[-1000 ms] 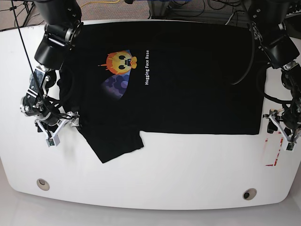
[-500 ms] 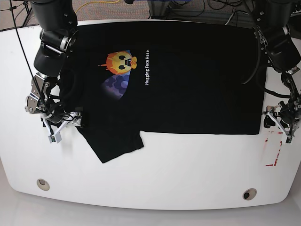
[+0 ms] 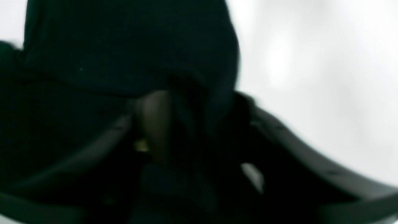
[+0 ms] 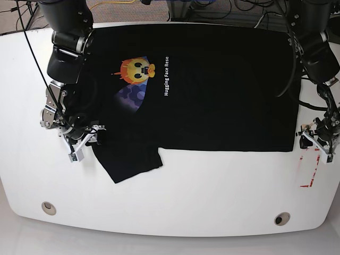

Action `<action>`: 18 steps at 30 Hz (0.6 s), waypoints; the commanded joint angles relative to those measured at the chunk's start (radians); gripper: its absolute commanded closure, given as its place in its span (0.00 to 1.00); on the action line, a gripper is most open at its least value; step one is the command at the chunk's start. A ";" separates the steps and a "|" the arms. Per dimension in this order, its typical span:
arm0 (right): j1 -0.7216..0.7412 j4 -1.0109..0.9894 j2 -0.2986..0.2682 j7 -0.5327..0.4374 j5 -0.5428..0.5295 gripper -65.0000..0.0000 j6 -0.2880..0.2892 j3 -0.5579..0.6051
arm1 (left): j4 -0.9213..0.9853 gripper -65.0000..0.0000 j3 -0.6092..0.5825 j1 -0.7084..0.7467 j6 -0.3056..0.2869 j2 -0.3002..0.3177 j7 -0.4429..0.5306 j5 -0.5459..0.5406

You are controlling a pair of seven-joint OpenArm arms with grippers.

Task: Layout the t-shirt on the table in an organized manner, then fold the t-shirt properly
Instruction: 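Move both grippers to the t-shirt hem corners and grasp them, then fold the hem with both grippers up and over toward the collar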

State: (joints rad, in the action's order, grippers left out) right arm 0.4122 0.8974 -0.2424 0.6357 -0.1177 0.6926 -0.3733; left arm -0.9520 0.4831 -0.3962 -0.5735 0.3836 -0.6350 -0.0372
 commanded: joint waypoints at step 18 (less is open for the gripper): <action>0.006 0.012 -0.005 0.017 -0.001 1.00 0.006 0.001 | 0.248 0.43 -0.031 -0.117 0.010 0.015 0.132 -0.014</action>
State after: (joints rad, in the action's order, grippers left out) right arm 0.4007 0.8978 -0.2382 0.6357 -0.1284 0.6926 -0.3729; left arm -0.7136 0.4656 -0.4690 -0.5606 0.3832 -0.5274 -0.0410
